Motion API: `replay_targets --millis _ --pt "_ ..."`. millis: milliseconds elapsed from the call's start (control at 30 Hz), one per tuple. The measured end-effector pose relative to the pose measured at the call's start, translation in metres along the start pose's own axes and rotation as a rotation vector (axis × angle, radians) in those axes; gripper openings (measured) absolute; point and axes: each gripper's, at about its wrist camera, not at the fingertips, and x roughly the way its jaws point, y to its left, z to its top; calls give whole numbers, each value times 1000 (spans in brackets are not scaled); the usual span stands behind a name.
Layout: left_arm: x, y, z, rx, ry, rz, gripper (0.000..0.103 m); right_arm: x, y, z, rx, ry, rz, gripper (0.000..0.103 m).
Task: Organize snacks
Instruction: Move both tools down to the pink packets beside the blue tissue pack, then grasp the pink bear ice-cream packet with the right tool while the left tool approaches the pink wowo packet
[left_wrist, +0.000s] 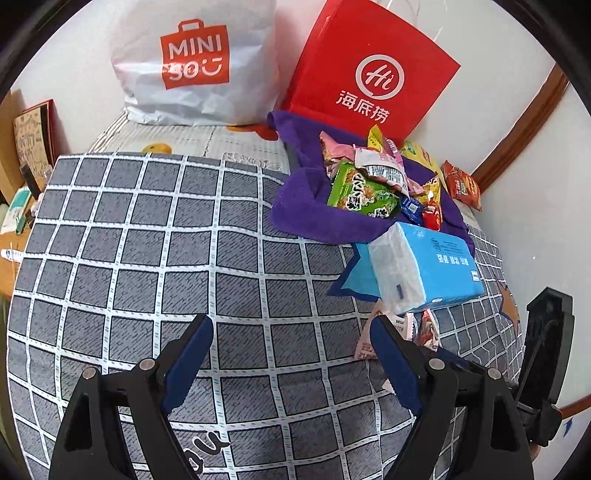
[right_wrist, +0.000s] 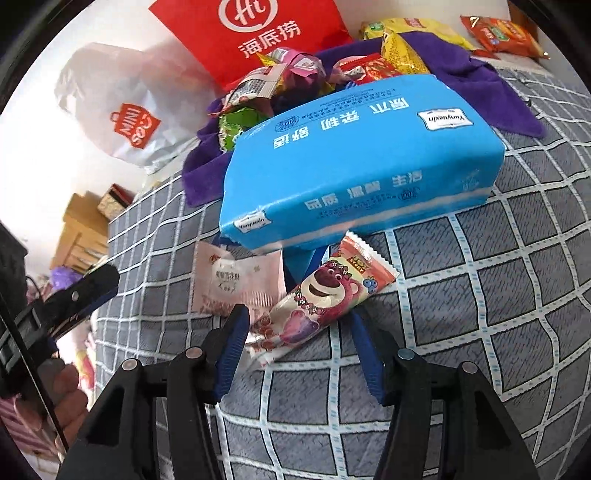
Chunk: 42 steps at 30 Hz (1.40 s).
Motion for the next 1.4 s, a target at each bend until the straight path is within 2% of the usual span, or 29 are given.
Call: replay_targets --millis 133,233,367,533,733,900,1000,1200,1333,1400 --pt "3 -1 -3 -1 10 1 86 4 8 1 -20 -21 -72 57" --pt "3 -3 -4 6 12 5 86 4 11 -1 -61 -36 -135 45" --pt "4 -10 -5 20 12 -2 86 -3 7 -7 -134 -26 -175 33" --pt "16 -30 -10 61 36 -16 86 -26 -20 -12 -192 -2 -184 32" --pt "41 -58 -18 117 81 -37 86 -49 -52 -13 -370 -1 -247 31" --pt "63 -74 -19 116 127 -31 86 -44 -72 -1 -370 -2 -236 32" --pt "68 -83 -20 131 116 -4 88 -37 -75 -5 -388 -19 -241 36" --pt "78 -105 -27 213 100 98 97 -38 -81 -15 -397 -136 -218 40" --pt "81 -110 -32 216 57 156 96 -39 -81 -24 -413 -195 -228 41" --pt "82 -113 -35 231 38 183 96 -39 -82 -24 -404 -196 -219 41"
